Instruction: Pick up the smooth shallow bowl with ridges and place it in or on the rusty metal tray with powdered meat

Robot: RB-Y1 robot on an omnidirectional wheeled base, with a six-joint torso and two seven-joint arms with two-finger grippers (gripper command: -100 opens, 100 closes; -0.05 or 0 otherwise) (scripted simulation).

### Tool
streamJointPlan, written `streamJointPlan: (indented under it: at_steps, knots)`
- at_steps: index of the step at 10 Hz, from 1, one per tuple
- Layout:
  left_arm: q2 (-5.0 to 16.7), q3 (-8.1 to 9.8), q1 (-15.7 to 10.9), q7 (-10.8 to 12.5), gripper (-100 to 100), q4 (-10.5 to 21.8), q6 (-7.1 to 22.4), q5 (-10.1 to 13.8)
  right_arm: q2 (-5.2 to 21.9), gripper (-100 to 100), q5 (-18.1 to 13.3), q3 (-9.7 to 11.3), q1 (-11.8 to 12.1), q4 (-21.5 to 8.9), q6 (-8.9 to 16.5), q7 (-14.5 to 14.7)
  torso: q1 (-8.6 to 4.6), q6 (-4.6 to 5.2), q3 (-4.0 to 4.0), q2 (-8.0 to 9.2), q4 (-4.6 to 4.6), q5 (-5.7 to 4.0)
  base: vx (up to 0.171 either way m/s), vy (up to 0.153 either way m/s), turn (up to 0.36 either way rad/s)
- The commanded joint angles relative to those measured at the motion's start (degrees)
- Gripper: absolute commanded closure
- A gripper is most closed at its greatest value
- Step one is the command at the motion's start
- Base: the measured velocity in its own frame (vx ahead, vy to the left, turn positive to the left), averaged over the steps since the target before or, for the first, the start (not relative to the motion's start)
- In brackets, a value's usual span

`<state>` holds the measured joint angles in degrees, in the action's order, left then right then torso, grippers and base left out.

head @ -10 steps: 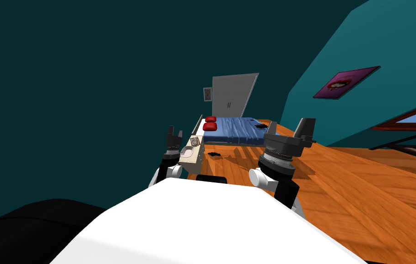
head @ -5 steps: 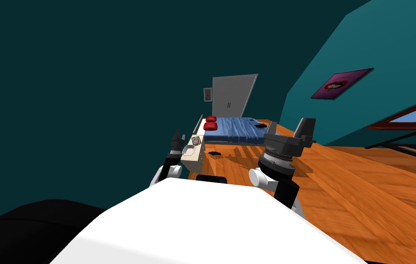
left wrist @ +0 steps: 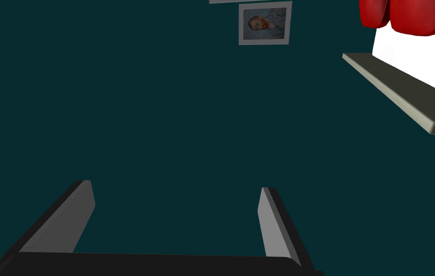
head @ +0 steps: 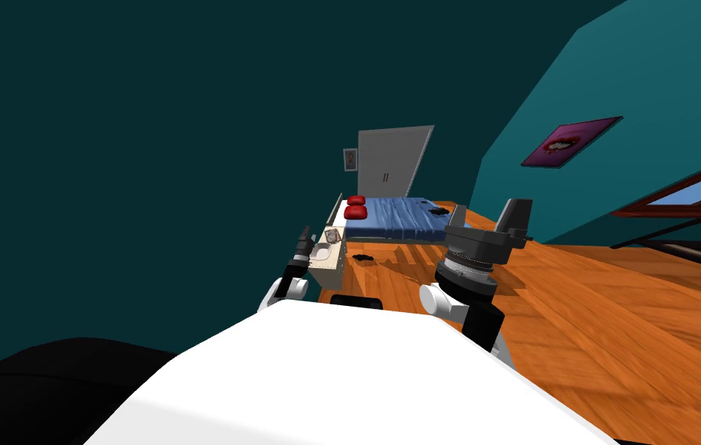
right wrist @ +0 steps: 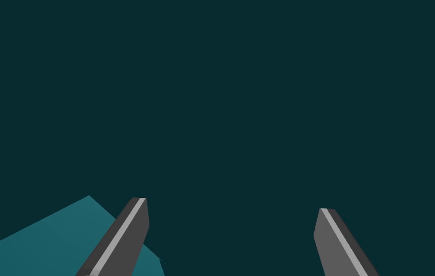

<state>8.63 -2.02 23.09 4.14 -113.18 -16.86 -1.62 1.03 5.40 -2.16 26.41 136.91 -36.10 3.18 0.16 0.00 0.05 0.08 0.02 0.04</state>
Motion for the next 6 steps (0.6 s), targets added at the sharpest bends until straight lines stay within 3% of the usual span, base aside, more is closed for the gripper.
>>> streamJointPlan:
  at_steps: [1,6]
  knots:
    - [0.2,-0.24,-0.68,-0.18,-100,2.86,2.64,-0.19,0.0,0,0.0,0.0,0.0,0.0,0.0,0.0,0.0,0.0,0.0,0.0,0.0,0.0,-0.028,0.052,-0.009]
    - [0.75,-0.04,-3.19,-0.16,-100,10.75,6.78,-0.16,0.0,0,0.0,0.0,0.0,0.0,0.0,0.0,0.04,-0.01,-0.02,-0.03,-0.01,0.01,-0.02,0.049,-0.008]
